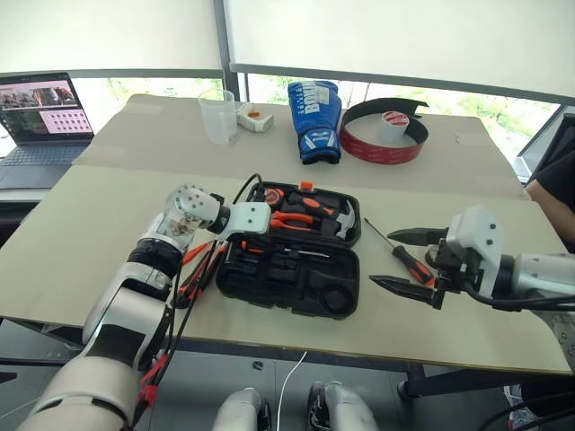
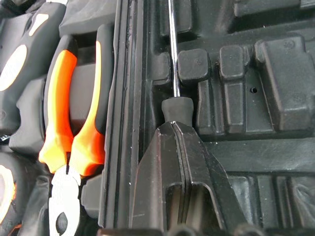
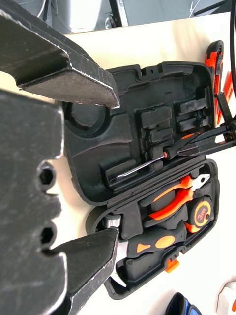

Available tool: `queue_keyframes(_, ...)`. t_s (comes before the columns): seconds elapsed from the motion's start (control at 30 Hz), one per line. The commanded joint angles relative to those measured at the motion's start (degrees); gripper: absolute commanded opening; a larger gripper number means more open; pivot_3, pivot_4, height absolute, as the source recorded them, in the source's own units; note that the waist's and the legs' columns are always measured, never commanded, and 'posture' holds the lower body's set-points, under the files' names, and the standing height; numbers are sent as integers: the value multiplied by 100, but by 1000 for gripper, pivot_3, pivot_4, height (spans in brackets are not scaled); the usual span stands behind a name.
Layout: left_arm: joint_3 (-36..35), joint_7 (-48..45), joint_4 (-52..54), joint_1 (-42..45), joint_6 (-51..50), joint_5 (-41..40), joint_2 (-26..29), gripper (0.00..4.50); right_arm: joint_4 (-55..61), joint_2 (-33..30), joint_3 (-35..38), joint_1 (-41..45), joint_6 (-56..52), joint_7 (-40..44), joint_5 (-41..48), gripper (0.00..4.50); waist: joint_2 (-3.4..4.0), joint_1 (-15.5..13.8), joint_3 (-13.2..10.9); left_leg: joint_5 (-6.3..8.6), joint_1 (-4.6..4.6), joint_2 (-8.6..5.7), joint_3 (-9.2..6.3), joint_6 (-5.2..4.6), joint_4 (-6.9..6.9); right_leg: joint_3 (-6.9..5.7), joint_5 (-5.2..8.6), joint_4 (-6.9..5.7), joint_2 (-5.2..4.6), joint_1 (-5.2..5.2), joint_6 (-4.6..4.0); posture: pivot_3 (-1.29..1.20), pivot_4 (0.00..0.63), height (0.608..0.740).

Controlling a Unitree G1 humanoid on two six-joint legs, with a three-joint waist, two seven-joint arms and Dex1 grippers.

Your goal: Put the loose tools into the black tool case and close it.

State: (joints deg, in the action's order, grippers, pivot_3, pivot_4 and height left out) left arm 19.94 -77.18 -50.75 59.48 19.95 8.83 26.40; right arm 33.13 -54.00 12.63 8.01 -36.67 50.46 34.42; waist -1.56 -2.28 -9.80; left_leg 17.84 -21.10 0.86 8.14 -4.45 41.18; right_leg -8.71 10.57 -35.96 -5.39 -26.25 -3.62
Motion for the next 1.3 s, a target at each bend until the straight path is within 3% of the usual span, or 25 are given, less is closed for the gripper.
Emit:
queue_keyframes(0.03, -255, -26, -164, 176, -459, -254, -153, 37, -7, 53, 188, -48, 49, -184, -79, 4500, 0, -3, 0, 3, -2, 0, 0, -5, 7, -1, 0, -2, 0, 0, 1, 0, 150, 727)
queue_keyframes(0.13, -954, -635, 256, 376, -1771, -1160, 87, 671, -87, 72, 528, -346, -130, -252, 18, 4500, -8, 15, -5, 9, -14, 1, 0, -15, 20, -1, -4, -2, -1, -5, 8, 0, 150, 727)
queue_keyframes(0.2, -1298, -972, 785, 354, -2587, -1676, 321, 1385, -137, 48, 770, -592, -142, -220, 39, 4500, -13, 30, -8, 9, -28, 1, 0, -16, 27, -2, -5, -3, 0, -14, 9, 0, 150, 727)
queue_keyframes(0.37, -1825, -1075, 3184, -321, -4968, -2884, 993, 3125, -414, 90, 1375, -1192, -330, -243, 89, 4500, -10, 133, -7, 9, -28, 1, -2, -15, 33, 1, -5, -9, 1, -13, 9, 0, 150, 727)
queue_keyframes(0.5, -1993, -995, 4505, -850, -5939, -3563, 1317, 4405, -589, 194, 1431, -1547, -218, -227, -12, 4500, -4, 151, -4, 10, -1, 0, -4, -13, 31, 11, 0, -11, 1, 10, 17, 0, 150, 727)
queue_keyframes(0.73, -1863, -893, 6017, -1478, -6460, -4175, 1666, 4458, -1576, 561, 706, -1347, 134, -463, -602, 4500, 0, 161, -2, 8, 0, 0, -2, -9, 35, 25, -1, -19, 2, 7, 20, 0, 150, 727)
queue_keyframes(1.13, -1477, -787, 6166, -1659, -5900, -4011, 1804, 4458, -2965, 1143, -36, -209, 532, -616, -1111, 4500, 12, 160, -1, 3, 0, 0, 2, -1, 31, 28, -1, -21, 6, 1, 18, 0, 150, 727)
queue_keyframes(1.3, -1390, -685, 6202, -1740, -5820, -4009, 1802, 4500, -3244, 1350, -148, -29, 758, -613, -1236, 2642, 14, 159, -2, 3, -1, 0, 3, -1, 31, 28, -1, -20, 6, 1, 18, 0, 150, 727)
